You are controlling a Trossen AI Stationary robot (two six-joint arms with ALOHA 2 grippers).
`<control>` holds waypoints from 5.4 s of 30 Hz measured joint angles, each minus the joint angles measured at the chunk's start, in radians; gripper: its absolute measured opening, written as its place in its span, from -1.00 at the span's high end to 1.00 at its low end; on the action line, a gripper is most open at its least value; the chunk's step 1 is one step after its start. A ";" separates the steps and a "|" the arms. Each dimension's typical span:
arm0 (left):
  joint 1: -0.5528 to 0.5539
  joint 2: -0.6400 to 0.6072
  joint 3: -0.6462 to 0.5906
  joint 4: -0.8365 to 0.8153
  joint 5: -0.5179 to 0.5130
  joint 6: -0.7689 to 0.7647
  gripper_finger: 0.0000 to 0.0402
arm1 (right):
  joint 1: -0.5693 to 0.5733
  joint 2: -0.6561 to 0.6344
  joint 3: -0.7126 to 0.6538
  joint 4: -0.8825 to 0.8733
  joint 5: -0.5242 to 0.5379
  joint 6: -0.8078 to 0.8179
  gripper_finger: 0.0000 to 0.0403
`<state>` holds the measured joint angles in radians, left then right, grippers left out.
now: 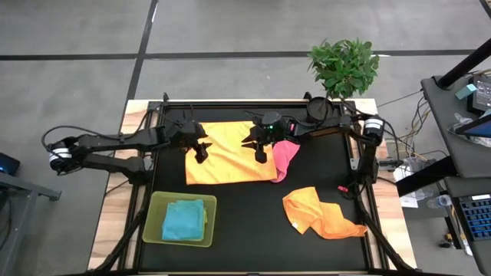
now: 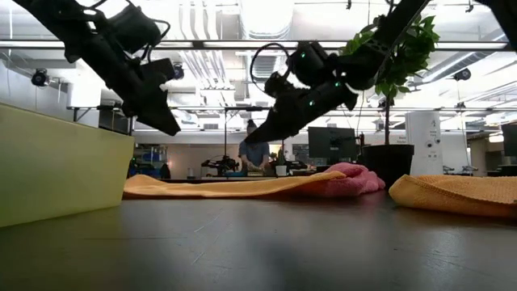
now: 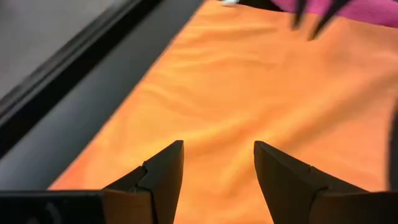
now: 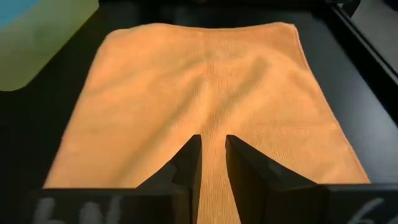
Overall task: Fold microfiber towels
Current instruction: Fold the left orange microfiber towel
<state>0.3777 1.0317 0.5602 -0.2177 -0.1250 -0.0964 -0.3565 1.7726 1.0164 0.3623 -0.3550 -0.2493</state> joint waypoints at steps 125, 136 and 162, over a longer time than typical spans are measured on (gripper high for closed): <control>-0.092 0.460 0.011 0.549 0.017 0.002 0.10 | -0.076 0.118 0.362 -1.071 0.279 0.435 -0.27; -0.091 0.460 0.013 0.554 0.011 0.000 0.10 | -0.076 0.132 0.330 -0.991 0.148 0.432 -0.26; -0.092 0.396 0.018 0.296 0.044 0.028 0.10 | -0.067 0.094 0.314 -0.886 0.130 0.370 0.76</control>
<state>0.2859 1.4279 0.5782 0.0784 -0.0815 -0.0681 -0.4236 1.8671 1.3304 -0.5240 -0.2253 0.1207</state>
